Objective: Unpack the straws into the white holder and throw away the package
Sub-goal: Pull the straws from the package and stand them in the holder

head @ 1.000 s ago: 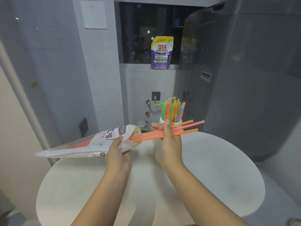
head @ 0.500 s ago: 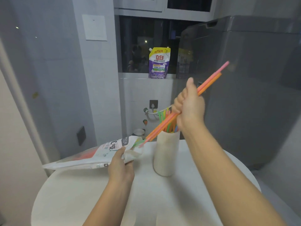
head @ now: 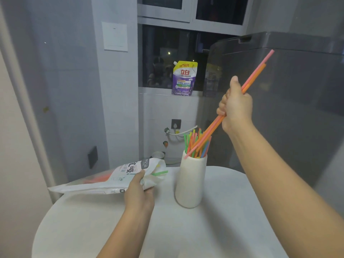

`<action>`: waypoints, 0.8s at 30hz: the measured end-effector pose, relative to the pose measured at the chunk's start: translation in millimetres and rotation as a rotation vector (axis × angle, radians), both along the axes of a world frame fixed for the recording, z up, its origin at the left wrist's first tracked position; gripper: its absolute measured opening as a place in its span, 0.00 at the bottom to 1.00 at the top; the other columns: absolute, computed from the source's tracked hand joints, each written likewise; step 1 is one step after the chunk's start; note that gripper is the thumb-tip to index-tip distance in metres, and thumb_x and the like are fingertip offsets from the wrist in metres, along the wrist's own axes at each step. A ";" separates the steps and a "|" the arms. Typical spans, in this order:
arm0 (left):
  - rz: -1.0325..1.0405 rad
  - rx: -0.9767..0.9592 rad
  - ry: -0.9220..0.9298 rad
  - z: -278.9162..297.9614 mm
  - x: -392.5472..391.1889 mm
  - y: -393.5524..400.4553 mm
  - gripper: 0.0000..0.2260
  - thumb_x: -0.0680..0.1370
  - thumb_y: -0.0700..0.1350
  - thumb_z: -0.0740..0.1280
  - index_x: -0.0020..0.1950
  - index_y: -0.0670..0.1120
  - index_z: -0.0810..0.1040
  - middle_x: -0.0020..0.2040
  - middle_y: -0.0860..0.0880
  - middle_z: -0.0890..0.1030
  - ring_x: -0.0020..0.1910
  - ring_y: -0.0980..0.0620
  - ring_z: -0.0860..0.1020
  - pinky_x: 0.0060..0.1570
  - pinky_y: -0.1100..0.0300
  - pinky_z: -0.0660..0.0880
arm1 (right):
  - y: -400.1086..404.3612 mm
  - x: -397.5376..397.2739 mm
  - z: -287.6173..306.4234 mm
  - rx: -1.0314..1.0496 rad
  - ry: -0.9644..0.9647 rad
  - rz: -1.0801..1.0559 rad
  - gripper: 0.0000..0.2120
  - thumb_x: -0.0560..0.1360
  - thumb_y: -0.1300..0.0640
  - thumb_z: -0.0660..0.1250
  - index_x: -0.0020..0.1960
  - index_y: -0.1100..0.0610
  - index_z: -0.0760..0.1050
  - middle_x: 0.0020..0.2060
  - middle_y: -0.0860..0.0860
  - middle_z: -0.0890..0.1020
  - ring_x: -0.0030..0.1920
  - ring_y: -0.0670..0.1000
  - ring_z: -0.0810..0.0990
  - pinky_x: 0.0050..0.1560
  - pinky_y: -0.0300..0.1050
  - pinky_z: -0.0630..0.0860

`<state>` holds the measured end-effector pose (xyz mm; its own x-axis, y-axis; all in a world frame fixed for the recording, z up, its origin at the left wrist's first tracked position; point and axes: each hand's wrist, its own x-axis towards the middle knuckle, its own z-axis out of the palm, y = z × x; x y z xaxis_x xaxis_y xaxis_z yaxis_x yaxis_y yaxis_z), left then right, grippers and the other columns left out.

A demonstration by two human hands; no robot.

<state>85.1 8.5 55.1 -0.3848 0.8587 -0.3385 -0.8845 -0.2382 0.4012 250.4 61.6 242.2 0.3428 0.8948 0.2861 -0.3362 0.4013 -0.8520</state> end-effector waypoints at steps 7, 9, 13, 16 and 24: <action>-0.007 0.005 0.005 1.2 0.7 0.0 0.16 0.77 0.32 0.62 0.64 0.41 0.71 0.54 0.47 0.79 0.46 0.53 0.79 0.45 0.61 0.77 | -5.1 0.6 16.3 0.046 -0.013 0.001 0.21 0.78 0.47 0.60 0.30 0.52 0.60 0.15 0.43 0.61 0.16 0.42 0.57 0.17 0.35 0.57; -0.006 0.005 0.007 1.2 1.2 0.0 0.15 0.77 0.32 0.62 0.63 0.42 0.72 0.50 0.48 0.80 0.45 0.53 0.79 0.45 0.61 0.77 | -5.1 0.8 19.5 0.055 -0.030 -0.008 0.21 0.78 0.47 0.60 0.30 0.53 0.60 0.16 0.44 0.61 0.17 0.43 0.58 0.18 0.35 0.57; -0.002 0.013 0.003 1.5 1.1 -0.5 0.15 0.77 0.31 0.61 0.63 0.42 0.71 0.49 0.48 0.79 0.45 0.53 0.79 0.49 0.59 0.76 | -2.7 -2.5 18.0 0.045 -0.076 -0.027 0.20 0.78 0.46 0.60 0.31 0.53 0.62 0.16 0.44 0.63 0.17 0.43 0.59 0.18 0.35 0.58; 0.007 0.016 -0.004 1.4 -0.2 -0.8 0.16 0.77 0.31 0.62 0.63 0.42 0.71 0.50 0.48 0.79 0.46 0.53 0.79 0.49 0.60 0.76 | -0.6 -7.4 14.0 0.038 -0.131 -0.033 0.20 0.78 0.46 0.60 0.31 0.52 0.61 0.15 0.44 0.63 0.16 0.42 0.60 0.18 0.35 0.59; 0.012 0.014 -0.022 1.4 -3.9 -1.2 0.17 0.76 0.31 0.63 0.64 0.41 0.71 0.53 0.47 0.80 0.46 0.53 0.79 0.40 0.62 0.79 | 13.7 -22.0 -21.4 -0.044 -0.295 -0.029 0.19 0.77 0.44 0.59 0.32 0.52 0.66 0.18 0.44 0.68 0.19 0.42 0.65 0.22 0.35 0.64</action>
